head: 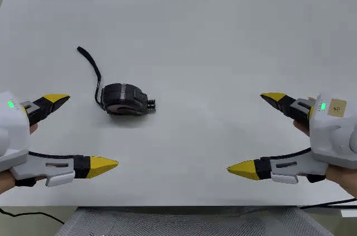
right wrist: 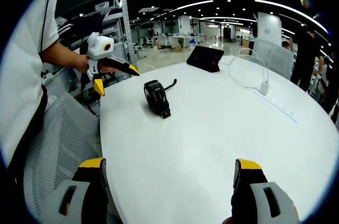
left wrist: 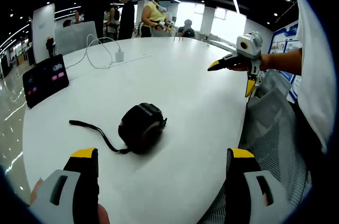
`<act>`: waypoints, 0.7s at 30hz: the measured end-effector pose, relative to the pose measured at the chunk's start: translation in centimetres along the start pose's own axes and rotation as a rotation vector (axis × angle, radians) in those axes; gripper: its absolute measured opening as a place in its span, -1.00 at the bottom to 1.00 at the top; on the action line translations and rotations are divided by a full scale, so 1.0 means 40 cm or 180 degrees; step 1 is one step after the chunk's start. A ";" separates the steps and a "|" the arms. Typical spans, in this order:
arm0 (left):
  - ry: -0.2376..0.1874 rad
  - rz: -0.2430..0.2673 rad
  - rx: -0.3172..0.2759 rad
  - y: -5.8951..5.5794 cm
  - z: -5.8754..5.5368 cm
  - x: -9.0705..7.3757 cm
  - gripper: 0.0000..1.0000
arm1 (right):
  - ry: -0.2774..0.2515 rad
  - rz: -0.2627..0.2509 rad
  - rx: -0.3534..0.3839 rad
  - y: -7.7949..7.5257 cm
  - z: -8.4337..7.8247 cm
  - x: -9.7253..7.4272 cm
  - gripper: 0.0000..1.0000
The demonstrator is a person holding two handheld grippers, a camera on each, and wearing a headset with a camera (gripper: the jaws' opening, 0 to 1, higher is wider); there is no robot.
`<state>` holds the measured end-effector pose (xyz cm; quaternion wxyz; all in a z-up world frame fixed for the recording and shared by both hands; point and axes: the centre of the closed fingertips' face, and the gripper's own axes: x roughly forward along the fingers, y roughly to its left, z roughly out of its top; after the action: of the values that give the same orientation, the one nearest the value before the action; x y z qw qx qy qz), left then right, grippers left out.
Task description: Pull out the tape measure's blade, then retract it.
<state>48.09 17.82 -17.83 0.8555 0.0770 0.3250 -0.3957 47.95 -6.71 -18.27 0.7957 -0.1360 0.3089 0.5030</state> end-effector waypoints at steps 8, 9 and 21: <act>0.0019 -0.0034 0.0005 -0.001 -0.008 -0.001 0.98 | 0.0054 0.0002 0.0047 -0.010 -0.031 0.000 0.98; 0.0023 -0.0032 0.0005 -0.001 -0.010 -0.002 0.98 | 0.0059 0.0009 0.0060 -0.010 -0.035 0.001 0.98; 0.0005 -0.0034 0.0014 -0.002 -0.006 -0.002 0.98 | 0.0060 0.0036 0.0066 0.000 -0.033 0.001 0.98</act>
<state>47.89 17.90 -17.96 0.8529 0.0775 0.3253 -0.4009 47.48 -7.37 -19.32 0.7913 -0.1308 0.3223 0.5029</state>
